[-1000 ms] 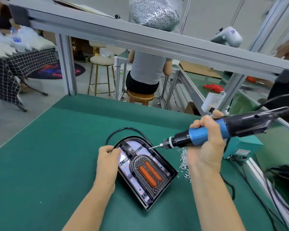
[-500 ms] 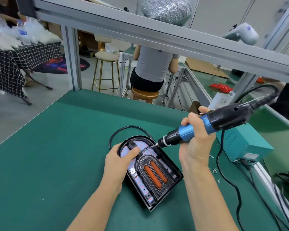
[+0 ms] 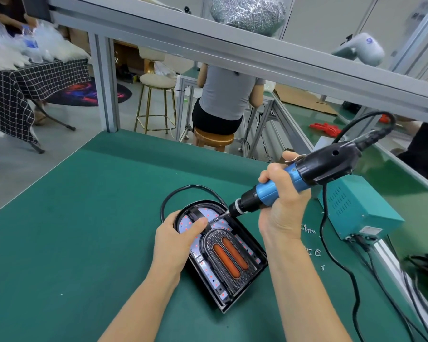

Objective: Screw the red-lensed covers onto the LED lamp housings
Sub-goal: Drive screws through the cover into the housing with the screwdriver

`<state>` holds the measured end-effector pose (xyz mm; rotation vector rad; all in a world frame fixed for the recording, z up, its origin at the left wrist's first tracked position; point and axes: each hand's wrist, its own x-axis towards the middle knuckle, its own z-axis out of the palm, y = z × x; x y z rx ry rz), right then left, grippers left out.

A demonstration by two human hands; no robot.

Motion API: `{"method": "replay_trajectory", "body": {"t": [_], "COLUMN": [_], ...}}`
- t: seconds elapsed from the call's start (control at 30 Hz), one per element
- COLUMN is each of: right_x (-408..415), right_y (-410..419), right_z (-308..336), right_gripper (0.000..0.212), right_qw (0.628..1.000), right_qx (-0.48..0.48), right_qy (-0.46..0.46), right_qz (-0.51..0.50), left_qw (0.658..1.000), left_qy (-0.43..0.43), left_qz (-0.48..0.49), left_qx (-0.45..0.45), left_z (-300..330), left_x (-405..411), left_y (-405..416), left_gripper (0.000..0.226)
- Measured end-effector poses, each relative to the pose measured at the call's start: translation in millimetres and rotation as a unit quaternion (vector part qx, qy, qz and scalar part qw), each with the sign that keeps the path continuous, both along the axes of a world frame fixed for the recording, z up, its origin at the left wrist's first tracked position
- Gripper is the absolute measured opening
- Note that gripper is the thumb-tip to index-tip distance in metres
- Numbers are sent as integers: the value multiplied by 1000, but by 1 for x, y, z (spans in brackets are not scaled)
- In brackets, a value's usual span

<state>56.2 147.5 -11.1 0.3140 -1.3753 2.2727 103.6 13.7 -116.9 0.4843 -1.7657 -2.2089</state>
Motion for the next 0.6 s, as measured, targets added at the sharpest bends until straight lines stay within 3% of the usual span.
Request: {"method": "replay_trajectory", "body": {"t": [0.6], "right_x": [-11], "right_y": [3], "right_z": [6], "right_gripper": [35], "right_qw": [984], "right_qx": [109], "right_qy": [14], "right_qz": [141], "left_qw": [999], "left_qy": [-22], "left_qz": [36], "left_qx": [25], "left_z": [4], "left_x": [-4], "left_y": [4], "left_gripper": [26]}}
